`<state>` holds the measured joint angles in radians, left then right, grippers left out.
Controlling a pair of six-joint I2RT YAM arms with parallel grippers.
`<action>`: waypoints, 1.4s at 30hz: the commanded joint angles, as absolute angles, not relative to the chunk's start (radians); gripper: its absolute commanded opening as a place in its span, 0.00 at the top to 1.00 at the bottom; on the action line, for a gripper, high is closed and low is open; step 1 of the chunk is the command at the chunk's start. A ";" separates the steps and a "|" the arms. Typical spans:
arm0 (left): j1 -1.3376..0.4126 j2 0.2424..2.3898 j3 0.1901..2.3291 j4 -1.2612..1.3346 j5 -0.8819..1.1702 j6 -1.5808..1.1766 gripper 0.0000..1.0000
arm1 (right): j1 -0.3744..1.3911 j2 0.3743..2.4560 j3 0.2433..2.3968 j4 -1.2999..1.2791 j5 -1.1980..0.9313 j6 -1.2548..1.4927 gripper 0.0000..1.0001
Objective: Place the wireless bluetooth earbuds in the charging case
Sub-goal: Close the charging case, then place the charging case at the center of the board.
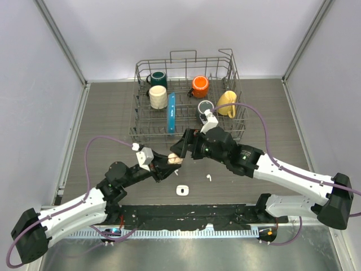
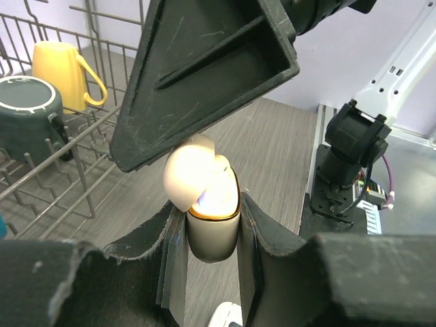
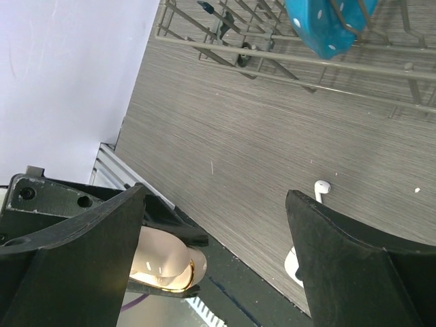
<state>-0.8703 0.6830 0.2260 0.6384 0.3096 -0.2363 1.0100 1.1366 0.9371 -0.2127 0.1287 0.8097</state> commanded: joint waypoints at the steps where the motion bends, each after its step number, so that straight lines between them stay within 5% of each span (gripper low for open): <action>1: -0.868 0.654 0.244 0.732 0.235 -0.235 1.00 | 1.019 1.127 0.933 -0.204 0.035 0.759 0.11; 15: -0.868 0.620 0.241 0.669 0.151 -0.271 1.00 | 1.058 1.092 0.985 -0.374 0.361 0.741 0.11; 22: -0.855 0.577 0.324 0.279 -0.156 -0.590 1.00 | 1.057 0.953 0.890 -0.393 0.590 0.913 0.11; 32: -0.799 0.525 0.143 0.178 -0.228 -1.033 1.00 | 1.051 0.948 0.859 -0.433 0.554 0.922 0.11; 42: -0.798 0.460 0.075 0.003 -0.287 -1.196 0.97 | 1.048 0.983 0.876 -0.431 0.514 0.919 0.11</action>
